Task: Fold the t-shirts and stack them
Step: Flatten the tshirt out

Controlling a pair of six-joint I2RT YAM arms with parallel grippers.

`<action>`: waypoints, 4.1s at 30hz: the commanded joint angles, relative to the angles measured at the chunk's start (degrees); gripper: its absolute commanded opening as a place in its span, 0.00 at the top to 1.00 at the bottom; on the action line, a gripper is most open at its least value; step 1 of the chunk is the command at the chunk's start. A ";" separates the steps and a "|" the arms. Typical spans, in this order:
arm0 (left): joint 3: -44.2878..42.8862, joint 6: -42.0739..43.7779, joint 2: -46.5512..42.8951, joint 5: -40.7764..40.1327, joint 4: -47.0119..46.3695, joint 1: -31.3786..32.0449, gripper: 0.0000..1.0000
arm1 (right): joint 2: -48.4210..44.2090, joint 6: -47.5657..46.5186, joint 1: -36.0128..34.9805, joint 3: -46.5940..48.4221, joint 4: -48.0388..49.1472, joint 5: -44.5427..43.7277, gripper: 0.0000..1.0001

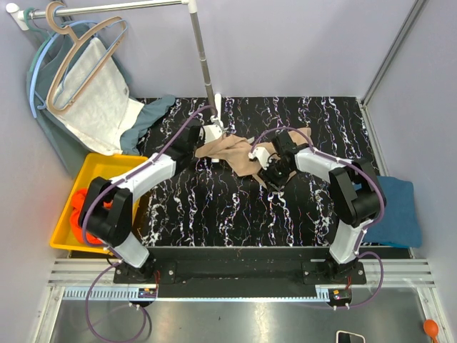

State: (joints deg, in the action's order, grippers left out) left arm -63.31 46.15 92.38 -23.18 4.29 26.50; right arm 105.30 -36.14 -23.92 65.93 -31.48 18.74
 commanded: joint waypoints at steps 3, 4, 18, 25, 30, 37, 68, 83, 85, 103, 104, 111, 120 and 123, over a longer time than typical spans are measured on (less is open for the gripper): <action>0.99 0.34 -3.61 -0.81 -2.19 -1.10 1.00 | -0.44 1.07 -0.16 -4.84 -8.77 0.86 0.60; 1.17 0.08 -3.87 -0.73 -2.19 -1.28 1.00 | -0.62 1.25 -0.16 -5.28 -8.86 0.86 0.66; 1.00 -11.06 -14.06 7.33 7.91 -1.63 1.00 | -13.86 6.78 -0.16 0.14 -11.67 -9.94 1.00; -7.34 -15.74 -19.86 12.81 20.12 -1.63 1.00 | -24.69 9.95 -0.16 12.98 -13.78 -24.96 1.00; -10.51 -14.78 -25.40 12.28 21.72 -1.63 1.00 | -28.56 4.25 -0.25 18.53 -13.16 -34.90 1.00; -18.68 -13.02 -29.80 8.25 21.37 -2.42 1.00 | -30.24 -6.65 2.82 25.11 -9.92 -40.89 1.00; -21.34 -8.10 -36.04 37.85 62.38 -1.81 0.94 | -34.19 -1.57 12.32 41.39 -34.16 -13.38 1.00; 8.54 -1.42 -26.57 17.29 42.39 -1.36 1.00 | -33.06 -1.65 12.32 21.62 -26.36 -15.14 1.00; 10.13 -1.24 -20.79 16.94 38.97 -2.15 1.00 | -31.30 -1.57 12.32 20.47 -25.65 -14.53 1.00; 11.27 -1.68 -15.56 22.74 30.42 -3.12 0.01 | -27.25 -1.39 12.32 12.91 -21.87 -13.03 1.00; 12.15 -1.50 -16.17 22.83 30.77 -3.21 0.01 | -27.25 -1.30 12.32 12.82 -21.69 -12.94 1.00; 16.02 -2.29 -24.51 33.18 35.51 -1.90 0.01 | -27.25 -1.21 12.23 12.12 -21.08 -13.12 1.00; 22.17 -5.72 -23.57 33.82 31.48 3.56 0.05 | -26.63 -0.33 12.32 12.03 -20.90 -12.41 1.00; 23.58 -5.98 -21.63 33.02 27.88 4.08 0.05 | -27.25 -0.33 12.32 11.50 -20.90 -12.50 1.00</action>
State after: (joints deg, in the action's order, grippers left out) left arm -41.12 41.54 68.62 8.73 38.30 29.93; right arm 79.48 -37.23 -11.84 77.93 -54.13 5.58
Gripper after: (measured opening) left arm 0.949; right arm 0.012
